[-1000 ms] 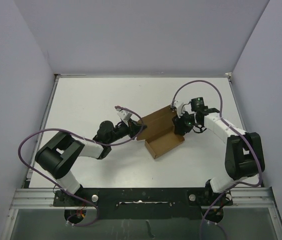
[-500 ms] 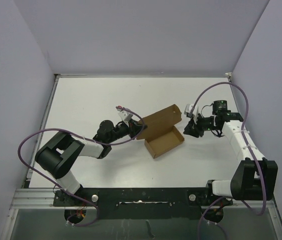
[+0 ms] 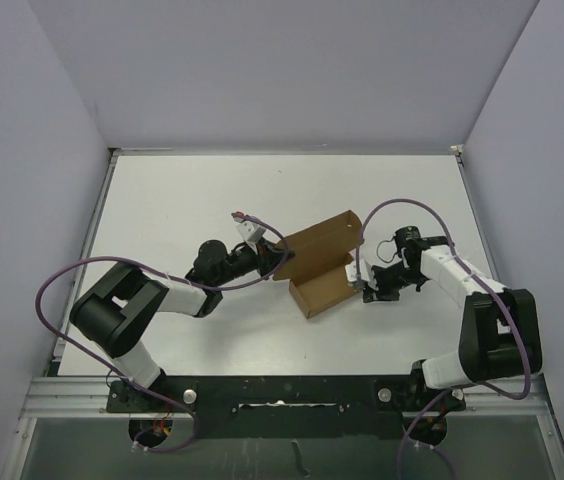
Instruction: Fold the paper box
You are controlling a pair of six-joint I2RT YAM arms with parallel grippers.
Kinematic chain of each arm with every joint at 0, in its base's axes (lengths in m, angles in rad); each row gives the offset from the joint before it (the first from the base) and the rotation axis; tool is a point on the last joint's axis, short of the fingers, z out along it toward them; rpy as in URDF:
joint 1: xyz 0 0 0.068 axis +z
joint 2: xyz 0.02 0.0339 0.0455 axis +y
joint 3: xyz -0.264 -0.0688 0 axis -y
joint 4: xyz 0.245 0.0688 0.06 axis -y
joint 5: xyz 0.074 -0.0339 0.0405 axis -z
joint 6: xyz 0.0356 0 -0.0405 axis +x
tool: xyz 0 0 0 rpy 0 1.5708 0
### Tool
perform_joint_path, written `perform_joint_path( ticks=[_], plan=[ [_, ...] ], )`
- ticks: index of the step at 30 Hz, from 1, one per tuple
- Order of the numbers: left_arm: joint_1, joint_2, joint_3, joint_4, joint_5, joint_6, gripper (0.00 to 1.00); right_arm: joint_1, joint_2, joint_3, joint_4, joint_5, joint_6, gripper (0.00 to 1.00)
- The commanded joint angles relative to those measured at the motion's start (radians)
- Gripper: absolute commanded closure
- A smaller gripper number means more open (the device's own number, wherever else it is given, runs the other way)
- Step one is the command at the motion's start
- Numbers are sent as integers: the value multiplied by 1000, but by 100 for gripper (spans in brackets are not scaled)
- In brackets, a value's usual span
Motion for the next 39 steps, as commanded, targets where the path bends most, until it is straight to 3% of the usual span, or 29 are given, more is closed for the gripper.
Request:
perform_joint_path(
  ticks=[1,6,9,14,18,21,26,29,32,37,39],
  plan=[
    [3,14,18,27,64,-22,100,89,35,6,249,198,191,100],
    [0,43,13,45,106,-43,100,123,38,1,418,331,359,100],
    [-3,57,23,40,123,-53,100,137,6,-14,456,325,387,100],
    [10,42,46,-17,83,-59,100,112,-37,27,256,151,285,91],
    [40,27,103,-139,48,-52,100,51,-105,79,108,33,264,75],
    [70,55,157,-205,67,-38,100,24,-146,113,82,-10,321,67],
    [115,126,278,-305,151,-52,94,30,-185,132,106,-56,417,66],
    [119,140,363,-437,151,-24,85,32,-192,139,132,-43,472,66],
    [137,122,437,-597,113,-15,68,31,-195,149,158,-16,548,64],
    [196,-30,485,-837,-23,22,37,29,-214,159,185,-26,639,59],
    [236,-105,485,-910,-49,20,30,26,-226,160,194,-41,672,56]
  ],
)
